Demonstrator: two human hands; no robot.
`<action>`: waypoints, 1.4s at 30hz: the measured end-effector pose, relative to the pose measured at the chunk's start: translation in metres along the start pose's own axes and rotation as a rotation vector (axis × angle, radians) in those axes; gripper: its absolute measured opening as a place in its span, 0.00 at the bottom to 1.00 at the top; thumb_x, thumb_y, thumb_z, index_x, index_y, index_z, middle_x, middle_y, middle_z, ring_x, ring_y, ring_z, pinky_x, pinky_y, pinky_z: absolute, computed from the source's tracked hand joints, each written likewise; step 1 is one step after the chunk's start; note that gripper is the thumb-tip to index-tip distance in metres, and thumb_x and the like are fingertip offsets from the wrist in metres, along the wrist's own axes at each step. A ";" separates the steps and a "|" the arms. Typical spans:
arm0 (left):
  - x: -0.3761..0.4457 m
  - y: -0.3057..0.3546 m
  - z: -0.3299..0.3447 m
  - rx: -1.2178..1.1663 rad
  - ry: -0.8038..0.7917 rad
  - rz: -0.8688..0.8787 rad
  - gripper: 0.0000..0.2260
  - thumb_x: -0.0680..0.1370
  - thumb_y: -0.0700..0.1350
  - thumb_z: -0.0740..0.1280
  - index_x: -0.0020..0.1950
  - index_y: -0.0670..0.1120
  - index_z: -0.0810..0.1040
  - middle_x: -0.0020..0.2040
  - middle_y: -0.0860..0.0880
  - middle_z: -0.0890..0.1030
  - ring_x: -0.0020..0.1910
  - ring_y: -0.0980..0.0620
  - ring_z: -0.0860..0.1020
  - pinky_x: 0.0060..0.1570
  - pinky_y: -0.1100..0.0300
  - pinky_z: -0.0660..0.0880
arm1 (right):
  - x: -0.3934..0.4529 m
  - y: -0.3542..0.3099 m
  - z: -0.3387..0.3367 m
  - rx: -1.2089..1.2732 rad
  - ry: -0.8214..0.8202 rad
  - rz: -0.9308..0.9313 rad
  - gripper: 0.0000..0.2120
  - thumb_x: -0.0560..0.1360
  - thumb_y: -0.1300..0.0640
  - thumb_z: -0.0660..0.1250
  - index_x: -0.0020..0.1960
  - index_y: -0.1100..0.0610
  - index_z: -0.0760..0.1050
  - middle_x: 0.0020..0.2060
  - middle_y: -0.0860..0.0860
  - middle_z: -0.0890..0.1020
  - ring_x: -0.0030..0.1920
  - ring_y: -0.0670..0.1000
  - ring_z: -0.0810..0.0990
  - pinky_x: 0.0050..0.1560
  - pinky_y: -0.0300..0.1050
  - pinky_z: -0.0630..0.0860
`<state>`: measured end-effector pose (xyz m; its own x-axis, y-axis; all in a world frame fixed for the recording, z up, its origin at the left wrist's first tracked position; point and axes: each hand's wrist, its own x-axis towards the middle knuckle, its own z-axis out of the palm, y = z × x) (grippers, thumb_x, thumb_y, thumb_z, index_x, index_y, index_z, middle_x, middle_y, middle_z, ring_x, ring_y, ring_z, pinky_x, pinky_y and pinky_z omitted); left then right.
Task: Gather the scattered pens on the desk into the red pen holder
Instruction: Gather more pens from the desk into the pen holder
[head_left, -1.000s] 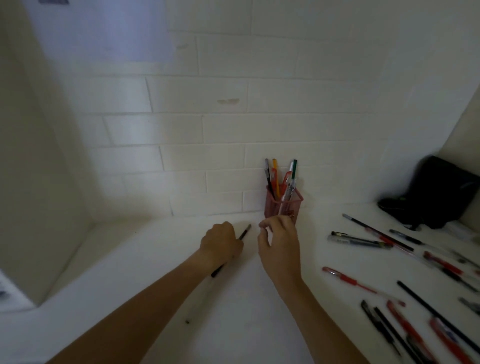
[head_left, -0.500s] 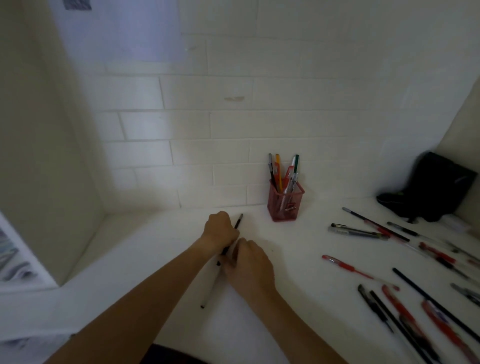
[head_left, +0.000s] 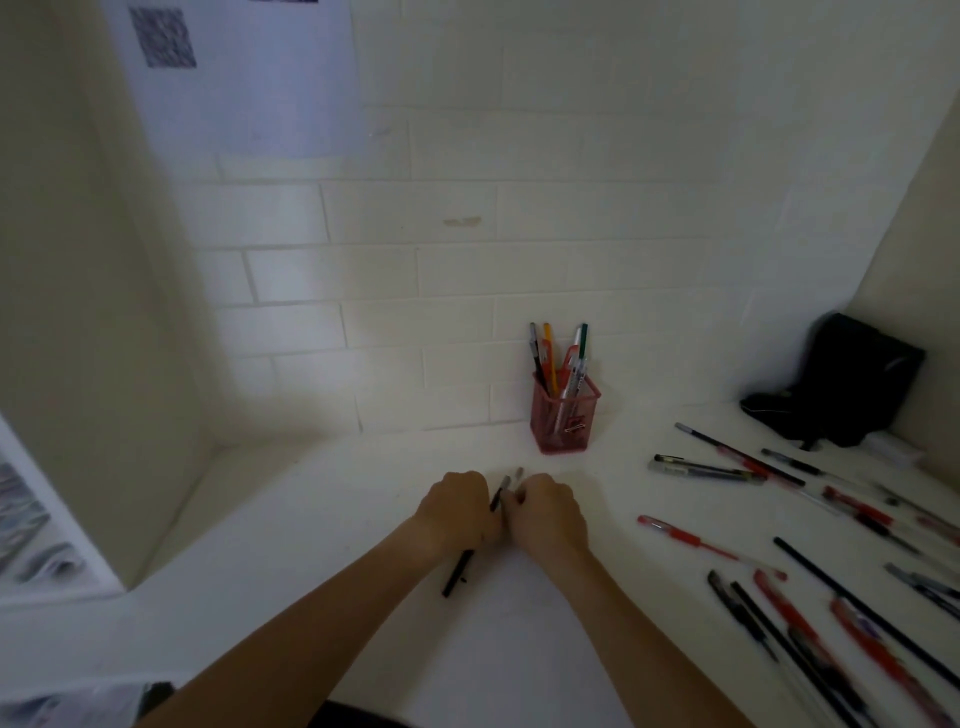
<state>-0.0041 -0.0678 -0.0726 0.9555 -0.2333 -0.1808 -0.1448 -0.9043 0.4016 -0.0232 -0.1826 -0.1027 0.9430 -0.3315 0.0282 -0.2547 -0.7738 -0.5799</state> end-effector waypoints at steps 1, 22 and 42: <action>-0.002 0.003 0.001 0.009 -0.011 0.000 0.15 0.75 0.44 0.67 0.31 0.45 0.66 0.31 0.48 0.72 0.36 0.46 0.78 0.29 0.63 0.69 | 0.001 0.001 -0.001 0.029 -0.008 0.008 0.17 0.80 0.46 0.60 0.49 0.59 0.81 0.43 0.55 0.84 0.42 0.55 0.83 0.37 0.44 0.75; -0.013 0.026 0.016 -0.049 0.293 0.080 0.06 0.78 0.38 0.62 0.54 0.38 0.74 0.53 0.41 0.80 0.50 0.43 0.80 0.39 0.60 0.68 | 0.000 0.011 -0.016 0.461 -0.027 0.120 0.19 0.76 0.44 0.68 0.35 0.57 0.82 0.31 0.50 0.84 0.34 0.50 0.82 0.41 0.44 0.78; 0.087 0.092 0.000 -0.327 0.735 0.474 0.13 0.75 0.36 0.68 0.57 0.47 0.80 0.52 0.50 0.77 0.52 0.51 0.73 0.49 0.62 0.72 | 0.093 0.005 -0.115 0.658 0.669 -0.276 0.05 0.81 0.54 0.63 0.48 0.53 0.74 0.37 0.50 0.82 0.38 0.47 0.82 0.38 0.37 0.76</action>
<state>0.0654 -0.1717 -0.0516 0.7539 -0.1664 0.6355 -0.5887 -0.6006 0.5411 0.0383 -0.2794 -0.0096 0.5835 -0.5788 0.5697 0.3190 -0.4817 -0.8162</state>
